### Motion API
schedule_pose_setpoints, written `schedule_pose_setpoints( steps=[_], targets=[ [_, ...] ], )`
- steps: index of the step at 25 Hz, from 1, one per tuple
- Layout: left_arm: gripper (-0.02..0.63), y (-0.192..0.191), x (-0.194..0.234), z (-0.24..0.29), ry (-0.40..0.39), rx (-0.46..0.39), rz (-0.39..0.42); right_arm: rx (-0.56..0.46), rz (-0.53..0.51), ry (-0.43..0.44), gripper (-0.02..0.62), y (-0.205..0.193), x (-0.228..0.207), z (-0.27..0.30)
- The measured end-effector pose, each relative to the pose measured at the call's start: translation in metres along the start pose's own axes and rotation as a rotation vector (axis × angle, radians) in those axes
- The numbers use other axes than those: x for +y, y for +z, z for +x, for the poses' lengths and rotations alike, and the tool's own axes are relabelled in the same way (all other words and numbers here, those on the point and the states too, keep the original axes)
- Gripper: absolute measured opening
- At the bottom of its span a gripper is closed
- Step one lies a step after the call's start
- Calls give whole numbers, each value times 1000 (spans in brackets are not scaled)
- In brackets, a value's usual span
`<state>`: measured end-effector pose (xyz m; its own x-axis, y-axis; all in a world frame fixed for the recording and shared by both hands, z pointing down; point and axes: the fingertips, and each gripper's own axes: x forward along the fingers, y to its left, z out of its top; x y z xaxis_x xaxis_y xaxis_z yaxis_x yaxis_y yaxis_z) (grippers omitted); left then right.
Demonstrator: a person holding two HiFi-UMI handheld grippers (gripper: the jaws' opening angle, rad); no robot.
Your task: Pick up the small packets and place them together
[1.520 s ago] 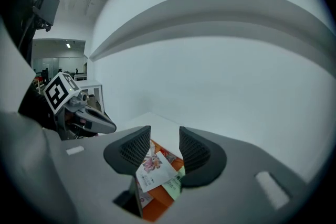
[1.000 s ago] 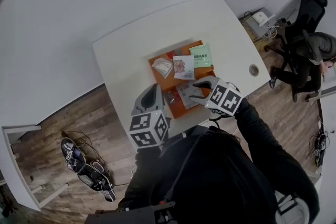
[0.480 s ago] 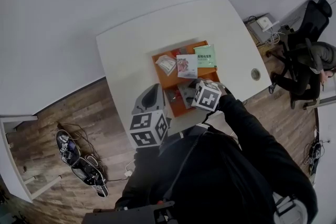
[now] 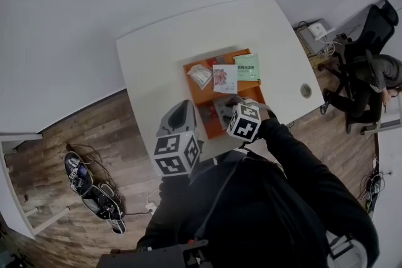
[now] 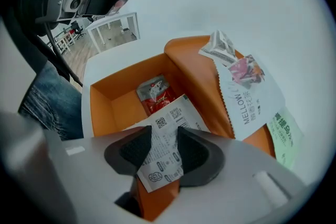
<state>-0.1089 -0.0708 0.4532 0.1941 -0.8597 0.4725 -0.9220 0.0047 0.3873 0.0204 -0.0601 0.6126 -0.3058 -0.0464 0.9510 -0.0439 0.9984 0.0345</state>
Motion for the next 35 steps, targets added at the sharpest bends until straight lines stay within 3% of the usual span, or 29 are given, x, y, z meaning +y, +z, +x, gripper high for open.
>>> schedule_pose_setpoints(
  steps=[11,30,35],
  targets=[
    [-2,-2,7,-3,15,-3,-9,22,-45,-11,31,0,-1,-4],
    [-2,-4,14,-6,34,-3,-21,-53,-99,46,25,21,2,-78],
    [-2,-4,15,-6,34,-4,-21,-90,-59,-24,25,17,-25,-104]
  ],
)
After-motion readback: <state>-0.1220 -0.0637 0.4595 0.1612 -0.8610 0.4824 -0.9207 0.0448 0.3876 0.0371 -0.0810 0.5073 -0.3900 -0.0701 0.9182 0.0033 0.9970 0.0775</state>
